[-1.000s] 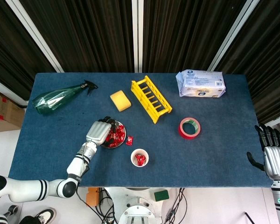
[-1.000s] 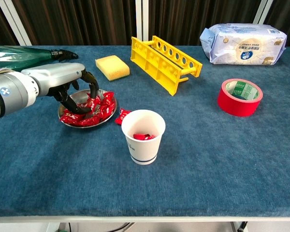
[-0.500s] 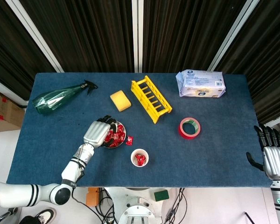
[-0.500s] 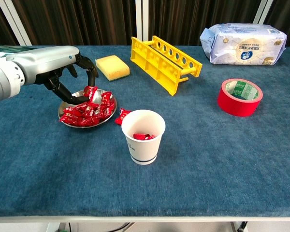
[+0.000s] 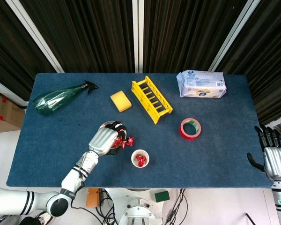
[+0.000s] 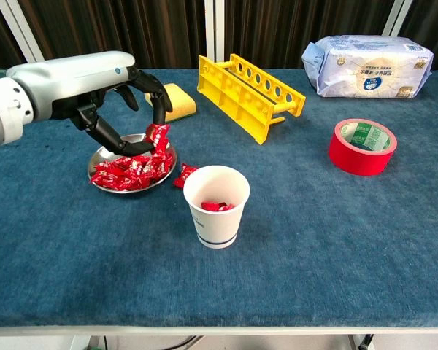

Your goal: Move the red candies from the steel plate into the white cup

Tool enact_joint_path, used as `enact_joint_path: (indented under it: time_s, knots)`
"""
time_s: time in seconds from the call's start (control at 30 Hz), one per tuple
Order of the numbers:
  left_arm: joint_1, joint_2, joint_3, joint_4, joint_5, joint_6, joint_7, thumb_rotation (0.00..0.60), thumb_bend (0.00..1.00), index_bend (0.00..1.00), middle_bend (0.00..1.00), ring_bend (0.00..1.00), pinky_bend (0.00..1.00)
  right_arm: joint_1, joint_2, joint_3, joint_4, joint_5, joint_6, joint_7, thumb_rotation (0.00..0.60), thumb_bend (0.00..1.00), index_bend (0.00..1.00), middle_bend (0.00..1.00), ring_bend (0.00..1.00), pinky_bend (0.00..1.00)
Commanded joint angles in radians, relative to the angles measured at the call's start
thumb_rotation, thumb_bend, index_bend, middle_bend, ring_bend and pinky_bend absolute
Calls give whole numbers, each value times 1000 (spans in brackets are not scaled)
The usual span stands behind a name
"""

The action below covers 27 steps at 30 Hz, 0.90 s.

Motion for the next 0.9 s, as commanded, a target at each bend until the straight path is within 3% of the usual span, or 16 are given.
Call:
enact_joint_path:
  time_s: [0.03, 0.23, 0.67, 0.9]
  knots:
    - [-14, -9, -15, -43, -4, -19, -13, 600, 347, 594, 257, 118, 260, -2, 1, -1, -1, -4, 5, 1, 600, 301, 0, 0, 0, 0]
    - [-14, -66, -47, -57, 21, -10, -90, 600, 348, 604, 260, 119, 242, -3, 2, -2, 1, -5, 6, 8, 600, 301, 0, 0, 0, 0]
    - [-29, -167, -37, 4, 29, -13, -95, 600, 350, 606, 265, 119, 242, -4, 5, -2, 2, -7, 9, 15, 600, 302, 0, 0, 0, 0]
    - [-21, -157, -19, 18, 67, -20, -110, 595, 340, 467, 262, 119, 241, -3, 5, 0, 3, -3, 7, 15, 600, 301, 0, 0, 0, 0]
